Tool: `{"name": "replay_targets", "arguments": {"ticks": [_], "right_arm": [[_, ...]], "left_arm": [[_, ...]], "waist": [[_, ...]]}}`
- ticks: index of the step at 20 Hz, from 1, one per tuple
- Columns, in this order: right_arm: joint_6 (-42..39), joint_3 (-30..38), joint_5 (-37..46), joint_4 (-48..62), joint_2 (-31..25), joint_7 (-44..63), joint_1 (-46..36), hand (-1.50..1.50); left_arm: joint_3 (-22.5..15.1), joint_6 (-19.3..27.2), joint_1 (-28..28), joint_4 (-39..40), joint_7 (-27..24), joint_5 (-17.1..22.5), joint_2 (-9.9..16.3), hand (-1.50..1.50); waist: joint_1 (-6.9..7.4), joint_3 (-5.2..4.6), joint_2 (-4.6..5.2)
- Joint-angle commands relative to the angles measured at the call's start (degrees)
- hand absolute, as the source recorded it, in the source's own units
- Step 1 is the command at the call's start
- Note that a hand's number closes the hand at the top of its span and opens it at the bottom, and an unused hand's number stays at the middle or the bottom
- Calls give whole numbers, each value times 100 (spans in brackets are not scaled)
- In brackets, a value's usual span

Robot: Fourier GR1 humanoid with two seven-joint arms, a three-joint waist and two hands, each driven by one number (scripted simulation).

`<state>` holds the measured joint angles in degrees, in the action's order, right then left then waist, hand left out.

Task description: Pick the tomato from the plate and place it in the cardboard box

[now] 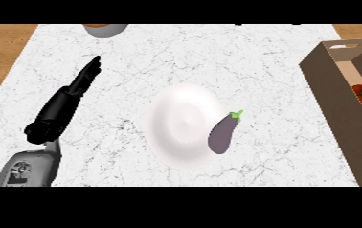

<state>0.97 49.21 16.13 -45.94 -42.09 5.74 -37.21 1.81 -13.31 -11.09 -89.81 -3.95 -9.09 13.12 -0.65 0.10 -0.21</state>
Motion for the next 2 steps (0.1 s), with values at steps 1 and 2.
{"name": "replay_targets", "arguments": {"ticks": [1, 2], "right_arm": [[154, 683, -538, 266, -239, -559, 398, -150], [284, 682, -550, 384, -135, -804, 554, -150]], "left_arm": [[80, -79, 11, 45, -87, 76, 31, 0], [-67, 32, 17, 34, -64, -87, -88, 0]], "waist": [[43, -2, 30], [58, -2, 33]]}}
